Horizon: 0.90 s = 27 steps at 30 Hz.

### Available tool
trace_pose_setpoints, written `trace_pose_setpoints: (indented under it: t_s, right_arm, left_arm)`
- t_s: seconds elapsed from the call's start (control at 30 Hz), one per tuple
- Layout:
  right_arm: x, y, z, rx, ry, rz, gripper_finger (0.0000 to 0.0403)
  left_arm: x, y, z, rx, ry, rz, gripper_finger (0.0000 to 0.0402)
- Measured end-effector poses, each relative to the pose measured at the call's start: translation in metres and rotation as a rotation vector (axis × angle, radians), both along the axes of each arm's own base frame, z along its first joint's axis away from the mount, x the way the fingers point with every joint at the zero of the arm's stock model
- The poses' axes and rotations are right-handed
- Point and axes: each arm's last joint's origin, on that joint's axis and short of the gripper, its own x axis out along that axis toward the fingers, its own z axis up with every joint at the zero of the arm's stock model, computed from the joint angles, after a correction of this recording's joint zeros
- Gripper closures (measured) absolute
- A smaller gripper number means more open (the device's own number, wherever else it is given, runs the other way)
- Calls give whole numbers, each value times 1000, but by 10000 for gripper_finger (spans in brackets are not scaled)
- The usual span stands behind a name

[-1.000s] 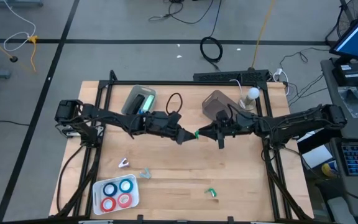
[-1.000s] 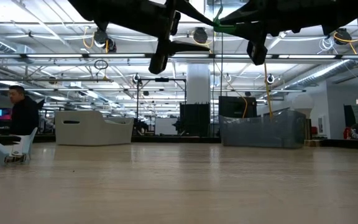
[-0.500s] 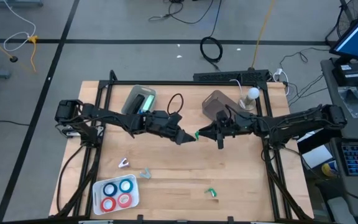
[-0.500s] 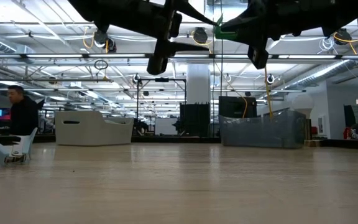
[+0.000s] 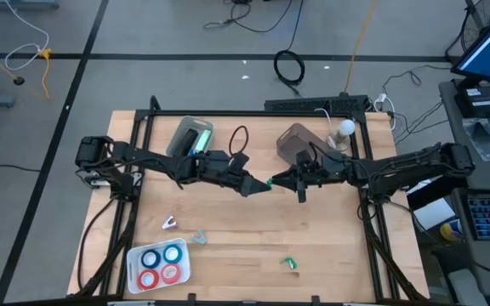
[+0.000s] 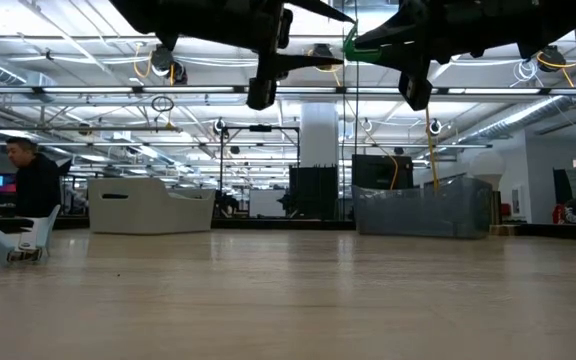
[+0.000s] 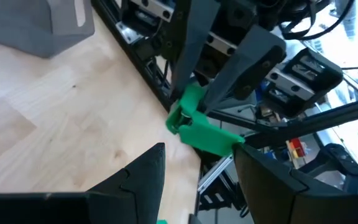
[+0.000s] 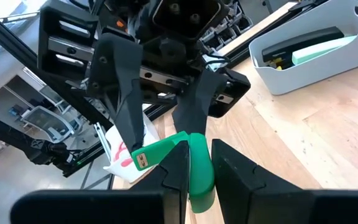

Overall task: Pick and place Stapler, Stapler remover, tape
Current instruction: Put the right green stapler into the gray bin

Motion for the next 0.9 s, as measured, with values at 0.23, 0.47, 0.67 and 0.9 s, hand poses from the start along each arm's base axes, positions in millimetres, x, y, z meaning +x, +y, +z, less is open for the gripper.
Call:
trace_pose_setpoints:
  t_s: [0.23,0.47,0.67,0.9]
  right_arm:
    - [0,0,2,0,-25,-1,353]
    - [3,1,2,19,-48,-4,353]
    - [10,4,3,44,-79,-6,353]
    - [13,2,3,30,-64,9,353]
  left_arm:
    - [0,0,0,5,3,21,206]
    - [0,5,0,8,4,46,206]
    - [0,10,0,9,6,66,206]
    - [-8,11,-4,21,123,40,206]
